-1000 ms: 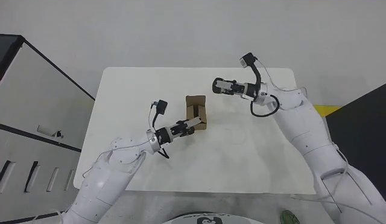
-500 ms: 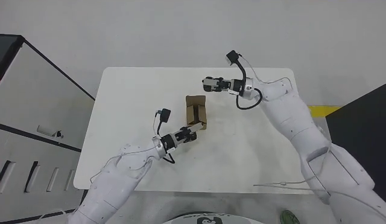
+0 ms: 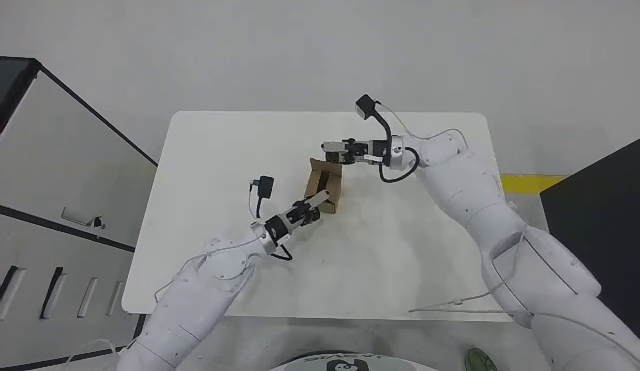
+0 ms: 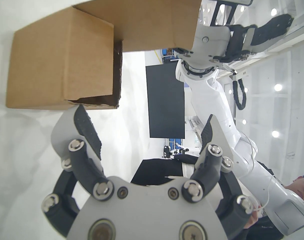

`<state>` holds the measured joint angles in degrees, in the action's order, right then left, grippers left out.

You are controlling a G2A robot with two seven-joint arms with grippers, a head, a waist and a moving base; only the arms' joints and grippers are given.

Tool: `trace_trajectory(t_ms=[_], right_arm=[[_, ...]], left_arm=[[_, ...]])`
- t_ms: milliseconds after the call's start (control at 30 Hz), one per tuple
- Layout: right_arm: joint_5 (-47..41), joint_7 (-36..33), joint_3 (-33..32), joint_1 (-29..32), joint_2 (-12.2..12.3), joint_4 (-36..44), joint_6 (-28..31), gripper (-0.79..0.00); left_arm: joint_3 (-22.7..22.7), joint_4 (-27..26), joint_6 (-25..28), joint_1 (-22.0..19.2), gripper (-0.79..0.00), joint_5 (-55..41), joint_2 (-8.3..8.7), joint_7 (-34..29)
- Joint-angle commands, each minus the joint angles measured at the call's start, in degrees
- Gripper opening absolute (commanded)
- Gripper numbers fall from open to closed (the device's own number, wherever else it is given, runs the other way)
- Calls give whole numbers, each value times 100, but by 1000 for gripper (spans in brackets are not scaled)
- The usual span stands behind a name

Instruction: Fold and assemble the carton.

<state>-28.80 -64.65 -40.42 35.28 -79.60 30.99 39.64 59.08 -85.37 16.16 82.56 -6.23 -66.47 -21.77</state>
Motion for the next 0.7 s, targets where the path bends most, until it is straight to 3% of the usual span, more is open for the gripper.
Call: trace_trajectory(t_ms=[0,333,667], right_arm=[[-63,-24,4,24,7,-31,-24,0],[-216,-148,-14,264,134,11,-148,0],[-288,-11,-166,490,308,196,-11,0]], left_arm=[[11,7,22,1,0,9,-9,96],[77,109,40,-89,0,327,-60,645],[129,231,4,-202,0,244,-105,613]])
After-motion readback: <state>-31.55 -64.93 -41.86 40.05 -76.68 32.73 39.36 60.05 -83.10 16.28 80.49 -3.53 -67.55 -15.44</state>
